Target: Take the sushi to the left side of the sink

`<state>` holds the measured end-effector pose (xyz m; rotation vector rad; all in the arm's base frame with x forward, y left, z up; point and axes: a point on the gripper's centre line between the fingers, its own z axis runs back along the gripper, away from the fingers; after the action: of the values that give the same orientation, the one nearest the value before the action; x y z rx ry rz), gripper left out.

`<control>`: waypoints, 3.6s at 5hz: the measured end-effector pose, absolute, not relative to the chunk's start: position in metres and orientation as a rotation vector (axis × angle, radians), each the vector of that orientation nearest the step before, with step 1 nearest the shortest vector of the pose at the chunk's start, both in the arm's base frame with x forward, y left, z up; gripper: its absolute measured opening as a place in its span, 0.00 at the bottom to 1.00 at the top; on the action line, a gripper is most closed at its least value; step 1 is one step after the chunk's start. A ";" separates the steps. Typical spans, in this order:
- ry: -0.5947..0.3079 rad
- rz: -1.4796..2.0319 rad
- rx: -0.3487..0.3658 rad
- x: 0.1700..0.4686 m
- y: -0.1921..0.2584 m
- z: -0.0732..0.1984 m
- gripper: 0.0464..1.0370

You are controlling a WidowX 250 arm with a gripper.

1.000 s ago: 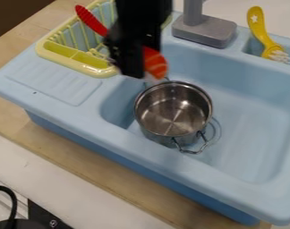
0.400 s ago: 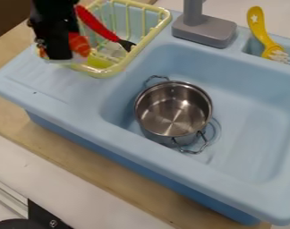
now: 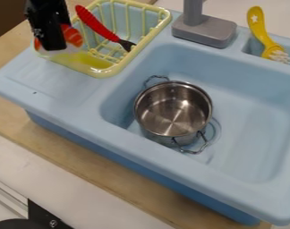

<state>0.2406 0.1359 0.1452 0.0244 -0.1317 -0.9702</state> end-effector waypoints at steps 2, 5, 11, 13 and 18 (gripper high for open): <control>-0.081 -0.958 0.032 0.244 0.138 0.135 0.50; -0.112 -0.961 0.042 0.251 0.139 0.134 0.57; -0.123 -1.043 0.141 0.253 0.108 0.171 0.96; -0.120 -1.178 0.089 0.246 0.077 0.167 0.96; 0.176 -2.151 0.068 0.229 -0.026 0.133 0.96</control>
<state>0.2291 -0.0261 0.1330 0.0684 0.1755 -2.1506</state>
